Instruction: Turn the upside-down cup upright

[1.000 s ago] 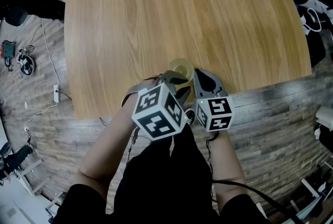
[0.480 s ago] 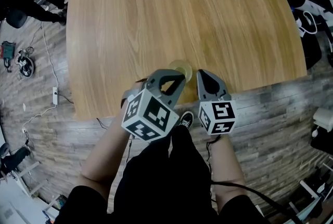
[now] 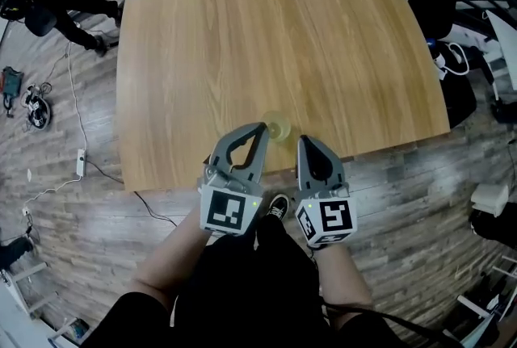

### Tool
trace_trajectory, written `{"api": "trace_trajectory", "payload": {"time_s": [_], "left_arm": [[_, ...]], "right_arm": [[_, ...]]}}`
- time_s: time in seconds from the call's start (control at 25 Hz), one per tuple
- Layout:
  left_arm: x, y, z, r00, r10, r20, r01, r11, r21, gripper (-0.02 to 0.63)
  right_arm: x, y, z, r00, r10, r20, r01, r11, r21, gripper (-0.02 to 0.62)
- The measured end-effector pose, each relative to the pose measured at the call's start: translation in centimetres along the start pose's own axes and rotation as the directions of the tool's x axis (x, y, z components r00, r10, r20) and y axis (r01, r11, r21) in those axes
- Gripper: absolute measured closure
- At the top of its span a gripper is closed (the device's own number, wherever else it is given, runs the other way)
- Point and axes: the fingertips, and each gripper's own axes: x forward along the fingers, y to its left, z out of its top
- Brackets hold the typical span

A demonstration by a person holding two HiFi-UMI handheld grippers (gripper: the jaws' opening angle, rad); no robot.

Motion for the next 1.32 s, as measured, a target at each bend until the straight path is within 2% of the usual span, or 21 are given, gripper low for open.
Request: {"api": "trace_trajectory", "payload": {"time_s": [0.12, 0.2, 0.28, 0.36, 0.84, 1.12, 1.32], "left_arm": [[-2.3, -0.1, 1.7, 0.995, 0.045, 0.088, -0.042, 0.998, -0.045, 0.6], [-3.8, -0.2, 2.5, 0.988, 0.07, 0.137, -0.053, 0.991, -0.119, 0.6], [-5.2, -0.3, 3.0, 0.983, 0.086, 0.162, -0.052, 0.978, -0.201, 0.6], [-6.6, -0.5, 3.5, 0.983, 0.081, 0.164, -0.042, 0.972, -0.232, 0.6], [-13.4, -1.5, 9.3, 0.972, 0.107, 0.208, -0.044, 0.958, -0.284, 0.6], [-14.6, -2.2, 10.9, 0.966, 0.073, 0.248, -0.008, 0.967, -0.255, 0.6], [-16.0, -2.4, 11.1, 0.961, 0.094, 0.258, -0.014, 0.955, -0.296, 0.6]], "right_arm": [[-1.9, 2.0, 2.7, 0.998, 0.0, 0.063, 0.002, 0.999, -0.033, 0.581], [-3.0, 3.1, 4.2, 0.996, 0.008, 0.094, -0.003, 0.999, -0.052, 0.581], [-4.0, 4.4, 5.5, 0.993, 0.018, 0.116, -0.009, 0.997, -0.076, 0.583], [-5.1, 5.6, 6.6, 0.991, 0.02, 0.132, -0.006, 0.995, -0.101, 0.583], [-9.8, 11.1, 11.4, 0.983, 0.08, 0.166, -0.045, 0.979, -0.201, 0.583], [-11.0, 12.0, 12.4, 0.981, 0.082, 0.174, -0.048, 0.981, -0.188, 0.581], [-12.1, 12.4, 11.8, 0.984, 0.06, 0.167, -0.03, 0.984, -0.176, 0.583]]}}
